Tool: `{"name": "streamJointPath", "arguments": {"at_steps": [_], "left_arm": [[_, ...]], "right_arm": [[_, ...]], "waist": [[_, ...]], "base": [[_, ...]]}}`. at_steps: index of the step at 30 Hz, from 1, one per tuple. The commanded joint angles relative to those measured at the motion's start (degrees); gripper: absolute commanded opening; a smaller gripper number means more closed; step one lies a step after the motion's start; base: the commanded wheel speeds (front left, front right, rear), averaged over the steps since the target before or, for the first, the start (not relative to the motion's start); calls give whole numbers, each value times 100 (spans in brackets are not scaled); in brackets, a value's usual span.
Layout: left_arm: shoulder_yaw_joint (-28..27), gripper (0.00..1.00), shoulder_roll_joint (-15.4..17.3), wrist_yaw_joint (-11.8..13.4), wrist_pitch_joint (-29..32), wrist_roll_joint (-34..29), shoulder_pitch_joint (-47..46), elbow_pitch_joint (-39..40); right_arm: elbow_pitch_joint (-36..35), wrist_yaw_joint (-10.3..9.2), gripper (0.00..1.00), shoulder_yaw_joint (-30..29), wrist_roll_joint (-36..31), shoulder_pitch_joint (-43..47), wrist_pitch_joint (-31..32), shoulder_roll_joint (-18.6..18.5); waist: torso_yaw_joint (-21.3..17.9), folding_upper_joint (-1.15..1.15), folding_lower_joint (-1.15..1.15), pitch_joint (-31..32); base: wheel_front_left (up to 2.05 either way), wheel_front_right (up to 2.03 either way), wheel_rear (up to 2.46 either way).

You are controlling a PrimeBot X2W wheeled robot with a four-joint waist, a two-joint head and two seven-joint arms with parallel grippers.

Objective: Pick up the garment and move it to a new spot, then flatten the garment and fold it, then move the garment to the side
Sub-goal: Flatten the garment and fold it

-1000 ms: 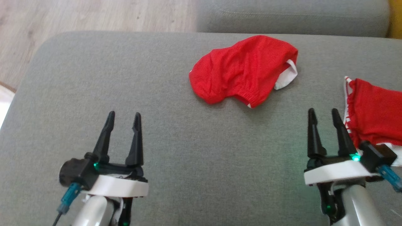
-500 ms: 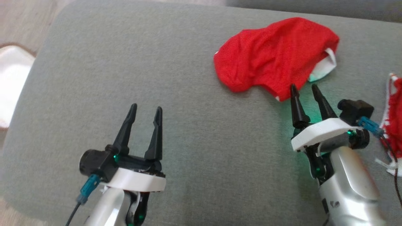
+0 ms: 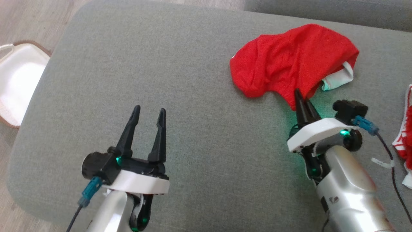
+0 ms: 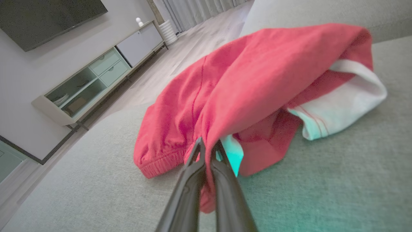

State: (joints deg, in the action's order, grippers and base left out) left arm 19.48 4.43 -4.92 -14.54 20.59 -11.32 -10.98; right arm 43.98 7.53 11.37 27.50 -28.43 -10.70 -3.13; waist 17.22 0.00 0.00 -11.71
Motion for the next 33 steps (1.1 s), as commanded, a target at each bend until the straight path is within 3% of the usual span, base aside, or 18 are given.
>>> {"name": "streamJointPath", "arguments": {"at_steps": [1,9,19,20,21,27,33], "left_arm": [[-257,100,-1,-11,-46,-52,-102,158],[-437,100,-61,-55,-46,-140,27,121],[-641,100,-74,-73,-46,-346,155,126],[-662,100,-71,-77,-46,-365,164,121],[-687,100,-71,-79,-46,-377,174,116],[-807,100,-84,-91,-46,-434,252,125],[-845,100,-108,-115,-46,-420,328,205]], "right_arm": [[-166,-4,0,218,14,-185,-102,25],[-1005,-4,0,1446,29,-42,-96,25],[-1980,-4,0,3062,99,271,642,25],[-1956,-4,36,3236,60,284,751,25],[-1908,-4,100,3393,-12,286,859,25],[-1832,-4,100,3575,-4,388,1074,25],[-1701,-4,100,2493,-499,652,1063,25]], "waist": [[-29,0,0,52],[-159,0,0,404],[50,0,0,616],[79,0,0,622],[107,0,0,628],[143,0,0,634],[-86,0,0,702]], "base": [[0,0,0],[0,0,0],[0,0,0],[0,0,0],[0,0,0],[0,0,0],[0,0,0]]}}
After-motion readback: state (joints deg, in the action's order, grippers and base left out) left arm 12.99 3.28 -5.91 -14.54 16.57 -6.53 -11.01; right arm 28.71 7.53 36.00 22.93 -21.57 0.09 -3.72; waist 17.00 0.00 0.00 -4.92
